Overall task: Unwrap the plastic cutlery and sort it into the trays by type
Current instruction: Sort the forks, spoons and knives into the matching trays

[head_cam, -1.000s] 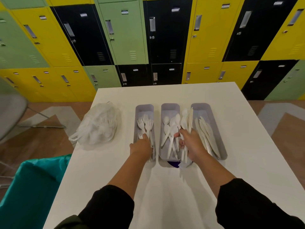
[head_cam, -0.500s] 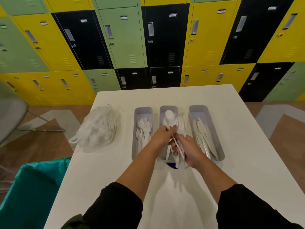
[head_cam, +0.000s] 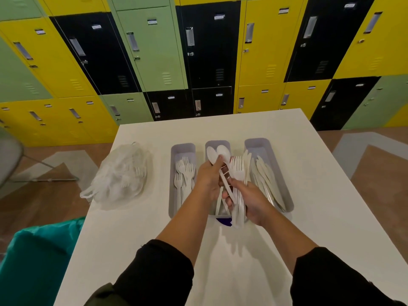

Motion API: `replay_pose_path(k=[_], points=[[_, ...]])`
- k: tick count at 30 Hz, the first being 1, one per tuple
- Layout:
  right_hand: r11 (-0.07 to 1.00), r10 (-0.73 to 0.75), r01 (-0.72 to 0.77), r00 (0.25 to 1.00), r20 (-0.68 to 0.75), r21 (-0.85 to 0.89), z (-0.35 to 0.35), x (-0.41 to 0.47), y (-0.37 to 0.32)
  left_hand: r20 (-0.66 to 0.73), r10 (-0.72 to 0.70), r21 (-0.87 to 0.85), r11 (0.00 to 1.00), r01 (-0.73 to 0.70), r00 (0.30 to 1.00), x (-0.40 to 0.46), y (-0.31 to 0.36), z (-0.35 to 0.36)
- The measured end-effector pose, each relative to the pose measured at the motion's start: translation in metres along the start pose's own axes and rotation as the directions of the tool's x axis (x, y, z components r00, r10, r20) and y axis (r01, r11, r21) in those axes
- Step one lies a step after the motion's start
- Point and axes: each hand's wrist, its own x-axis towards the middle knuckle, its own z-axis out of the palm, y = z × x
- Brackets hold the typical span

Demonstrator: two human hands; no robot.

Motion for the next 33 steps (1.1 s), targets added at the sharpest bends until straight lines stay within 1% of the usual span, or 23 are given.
replay_pose_path(k=[2, 4, 5, 6, 8, 9, 11, 12, 14, 15, 16, 18, 19, 21, 22, 23, 24, 27, 29, 31, 33], points=[[1.000, 0.009, -0.009, 1.000, -0.002, -0.011, 0.000, 0.001, 0.000, -0.042, 0.064, 0.012, 0.998, -0.063, 0.997, 0.004, -0.001, 0.001], [0.999, 0.014, -0.014, 1.000, -0.012, -0.037, 0.000, 0.002, 0.001, -0.099, 0.136, -0.069, 0.987, -0.143, 0.986, 0.008, 0.003, -0.001], [0.999, 0.008, -0.010, 1.000, -0.026, -0.047, -0.001, 0.003, 0.003, -0.142, 0.180, -0.082, 0.978, -0.193, 0.973, 0.010, 0.006, -0.002], [0.999, -0.001, -0.001, 0.999, -0.049, -0.054, -0.002, 0.004, 0.005, -0.189, 0.232, -0.053, 0.968, -0.246, 0.954, 0.012, 0.010, -0.005], [0.999, -0.023, 0.018, 0.993, -0.117, -0.046, -0.009, 0.007, 0.009, -0.252, 0.344, 0.083, 0.939, -0.334, 0.904, 0.017, 0.017, -0.009], [0.999, -0.029, 0.024, 0.988, -0.150, -0.035, -0.013, 0.010, 0.011, -0.263, 0.382, 0.145, 0.923, -0.355, 0.886, 0.019, 0.019, -0.010], [0.999, -0.026, 0.022, 0.981, -0.193, -0.024, -0.020, 0.013, 0.012, -0.227, 0.408, 0.242, 0.903, -0.355, 0.884, 0.023, 0.019, -0.012], [1.000, -0.022, 0.018, 0.979, -0.204, -0.024, -0.022, 0.015, 0.011, -0.187, 0.404, 0.313, 0.889, -0.335, 0.896, 0.023, 0.017, -0.010], [1.000, -0.019, 0.015, 0.979, -0.205, -0.023, -0.021, 0.017, 0.009, -0.116, 0.370, 0.527, 0.809, -0.259, 0.922, 0.022, 0.009, -0.007], [1.000, -0.019, 0.017, 0.980, -0.196, -0.014, -0.020, 0.018, 0.008, -0.099, 0.353, 0.607, 0.762, -0.225, 0.930, 0.022, 0.005, -0.006], [1.000, -0.019, 0.021, 0.983, -0.182, 0.008, -0.018, 0.018, 0.006, -0.101, 0.351, 0.641, 0.739, -0.210, 0.931, 0.020, 0.001, -0.005], [0.998, -0.026, 0.034, 0.989, -0.148, 0.055, -0.017, 0.018, 0.004, -0.109, 0.363, 0.632, 0.744, -0.218, 0.925, 0.016, -0.003, -0.001], [0.997, -0.036, 0.045, 0.990, -0.138, 0.059, -0.017, 0.019, 0.003, -0.076, 0.323, 0.596, 0.773, -0.217, 0.943, 0.014, -0.004, 0.001], [0.998, -0.064, 0.067, 0.988, -0.143, 0.015, -0.017, 0.019, 0.005, 0.092, 0.123, 0.499, 0.853, -0.153, 0.988, 0.009, -0.006, 0.004], [0.997, -0.078, 0.074, 0.985, -0.152, -0.029, -0.016, 0.019, 0.006, 0.191, 0.032, 0.466, 0.877, -0.120, 0.981, 0.004, -0.007, 0.004], [0.993, -0.097, 0.086, 0.983, -0.156, -0.079, -0.016, 0.019, 0.007, 0.270, -0.006, 0.447, 0.887, -0.120, 0.963, 0.000, -0.010, 0.003], [0.986, -0.123, 0.105, 0.982, -0.145, -0.126, -0.015, 0.019, 0.008, 0.304, -0.002, 0.433, 0.891, -0.137, 0.953, -0.001, -0.013, 0.002], [0.969, -0.157, 0.123, 0.976, -0.150, -0.215, -0.011, 0.017, 0.010, 0.230, 0.054, 0.434, 0.888, -0.152, 0.972, 0.001, -0.018, -0.003], [0.968, -0.164, 0.125, 0.972, -0.169, -0.216, -0.009, 0.017, 0.011, 0.172, 0.099, 0.460, 0.872, -0.169, 0.980, 0.000, -0.019, -0.006], [0.978, -0.152, 0.126, 0.976, -0.155, -0.166, -0.007, 0.017, 0.012, 0.118, 0.140, 0.481, 0.858, -0.180, 0.983, -0.003, -0.019, -0.008], [0.993, -0.107, 0.098, 0.984, -0.141, -0.064, -0.003, 0.017, 0.012, 0.057, 0.166, 0.492, 0.854, -0.172, 0.984, -0.004, -0.019, -0.011]])
